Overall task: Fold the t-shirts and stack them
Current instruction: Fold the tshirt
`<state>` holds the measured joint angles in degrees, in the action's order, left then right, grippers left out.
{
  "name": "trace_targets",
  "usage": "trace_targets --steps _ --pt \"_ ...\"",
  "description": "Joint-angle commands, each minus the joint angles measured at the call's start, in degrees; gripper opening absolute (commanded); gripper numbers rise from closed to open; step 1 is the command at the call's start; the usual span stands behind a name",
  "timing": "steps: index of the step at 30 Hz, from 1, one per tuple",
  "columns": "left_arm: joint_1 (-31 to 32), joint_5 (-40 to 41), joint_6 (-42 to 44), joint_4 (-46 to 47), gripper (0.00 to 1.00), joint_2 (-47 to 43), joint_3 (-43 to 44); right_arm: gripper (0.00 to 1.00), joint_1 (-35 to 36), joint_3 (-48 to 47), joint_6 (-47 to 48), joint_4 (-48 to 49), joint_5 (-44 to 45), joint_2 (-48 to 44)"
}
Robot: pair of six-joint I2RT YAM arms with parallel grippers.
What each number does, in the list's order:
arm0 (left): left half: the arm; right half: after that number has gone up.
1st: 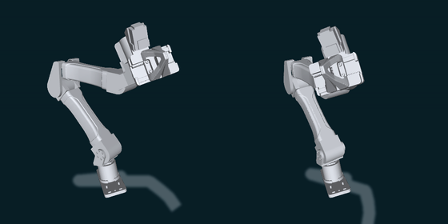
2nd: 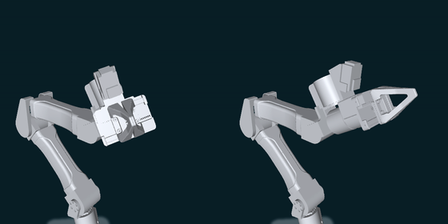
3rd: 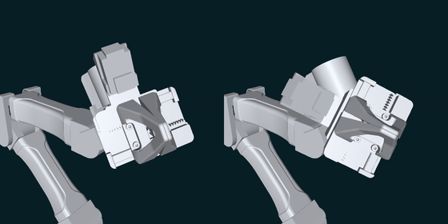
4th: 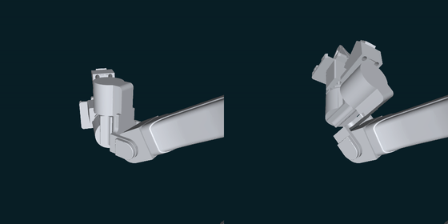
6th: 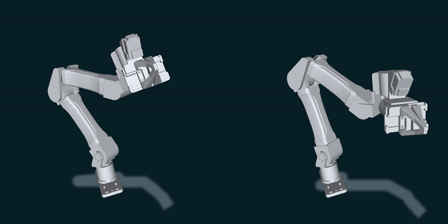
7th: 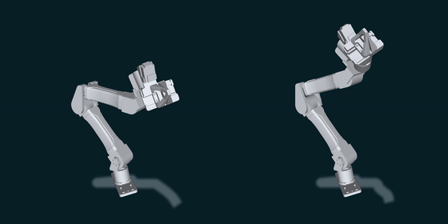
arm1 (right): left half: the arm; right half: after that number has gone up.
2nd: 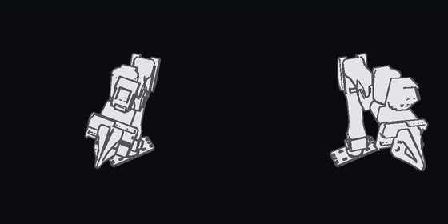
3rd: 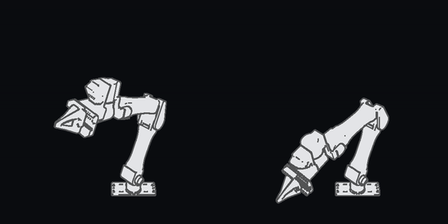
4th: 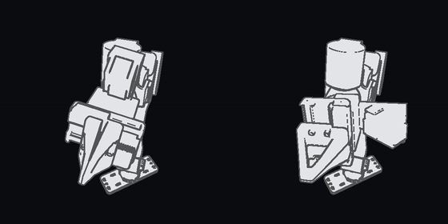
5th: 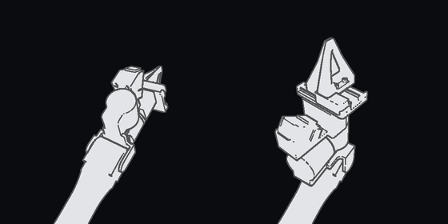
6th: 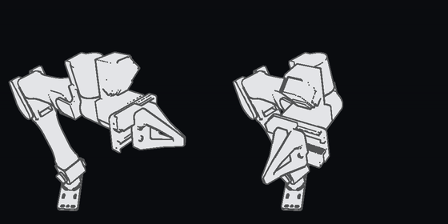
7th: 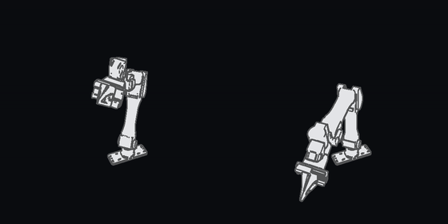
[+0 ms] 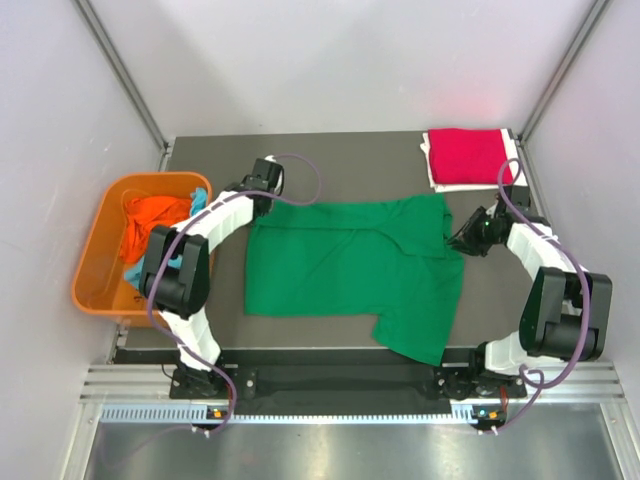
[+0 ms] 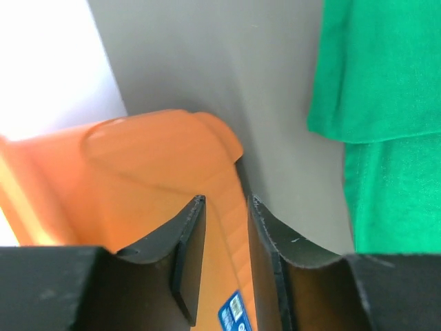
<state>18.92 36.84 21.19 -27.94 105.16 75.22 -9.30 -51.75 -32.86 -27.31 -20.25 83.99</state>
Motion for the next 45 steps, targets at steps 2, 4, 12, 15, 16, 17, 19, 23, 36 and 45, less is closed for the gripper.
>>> trace_targets --steps 2,4,12,15,16,17,19,23,36,45 --pt "0.59 -0.95 -7.11 -2.54 0.37 -6.19 2.82 0.27 -0.81 -2.04 0.95 -3.52 1.96 -3.91" --pt "0.59 -5.0 -11.84 -5.09 0.38 -6.73 4.58 0.34 -0.81 -4.05 1.83 -6.51 4.42 -4.62" --pt "2.18 -39.0 -22.49 -8.01 0.39 -10.59 2.41 0.4 0.24 -3.98 0.26 -6.61 6.53 -4.19" --pt "2.26 -44.73 -27.5 -5.99 0.39 -13.49 -1.47 0.4 1.56 -3.63 -0.45 -8.02 8.73 -4.18" --pt "2.18 -45.79 -30.48 -5.2 0.39 -14.28 -2.52 0.4 1.91 -2.75 -1.93 -7.93 9.08 -4.35" --pt "2.35 -46.85 -32.07 -3.28 0.39 -15.59 -3.67 0.4 2.61 -2.22 -2.9 -7.93 9.18 -4.53" --pt "2.53 -50.36 -35.58 -0.2 0.39 -16.83 -7.88 0.4 3.41 -0.65 -5.88 -7.24 9.7 -4.62" --pt "3.76 -46.78 -38.68 2.55 0.39 -15.87 -12.37 0.39 4.91 2.7 -8.71 -4.6 12.6 -3.31" --pt "7.01 -22.8 -45.27 -2.12 0.32 -10.33 -18.44 0.36 1.75 7.18 -10.2 -0.99 27.63 1.53" --pt "6.75 -23.04 -49.06 -3.77 0.39 -17.8 -19.42 0.36 -1.6 5.09 -7.75 -3.88 28.34 -3.02"
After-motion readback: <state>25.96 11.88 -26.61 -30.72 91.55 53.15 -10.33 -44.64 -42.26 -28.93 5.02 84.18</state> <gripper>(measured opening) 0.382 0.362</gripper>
